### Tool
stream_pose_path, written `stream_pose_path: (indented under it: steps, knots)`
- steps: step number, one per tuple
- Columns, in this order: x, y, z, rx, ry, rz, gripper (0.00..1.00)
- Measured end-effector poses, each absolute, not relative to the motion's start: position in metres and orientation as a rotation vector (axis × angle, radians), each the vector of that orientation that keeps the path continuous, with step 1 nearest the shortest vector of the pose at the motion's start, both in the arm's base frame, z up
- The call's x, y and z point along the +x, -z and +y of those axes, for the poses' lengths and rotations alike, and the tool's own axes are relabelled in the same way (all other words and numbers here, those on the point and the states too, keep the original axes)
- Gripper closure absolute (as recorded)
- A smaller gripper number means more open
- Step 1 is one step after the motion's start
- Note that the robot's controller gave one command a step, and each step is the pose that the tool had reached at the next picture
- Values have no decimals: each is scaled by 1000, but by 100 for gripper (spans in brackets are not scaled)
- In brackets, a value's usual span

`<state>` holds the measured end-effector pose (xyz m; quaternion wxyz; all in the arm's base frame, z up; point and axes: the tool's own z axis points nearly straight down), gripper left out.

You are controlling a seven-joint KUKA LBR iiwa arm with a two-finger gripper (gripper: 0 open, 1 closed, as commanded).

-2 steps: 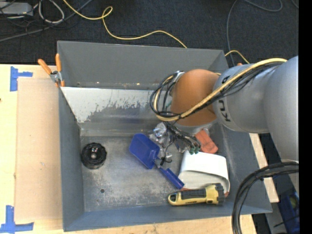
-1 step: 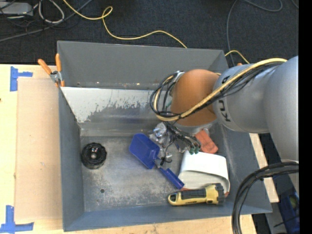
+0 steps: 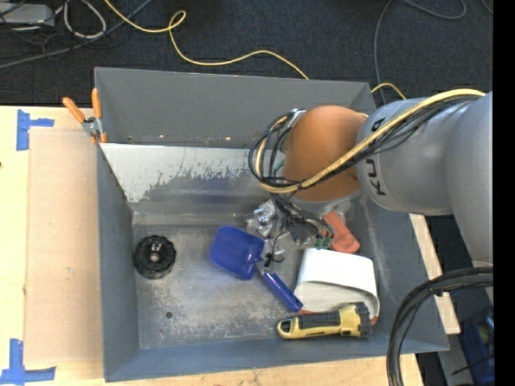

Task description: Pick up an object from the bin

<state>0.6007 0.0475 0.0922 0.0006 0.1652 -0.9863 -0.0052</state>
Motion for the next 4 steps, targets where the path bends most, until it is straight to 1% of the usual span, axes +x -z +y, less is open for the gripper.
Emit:
stream_pose_path:
  steps: [1, 2, 3, 4]
  knots:
    - [607, -153, 55, 530, 16, -3092, 100]
    - [604, -182, 54, 545, 18, -3091, 100]
    - [601, -226, 49, 558, 14, -3095, 100]
    - [603, -220, 51, 565, 15, -3091, 100]
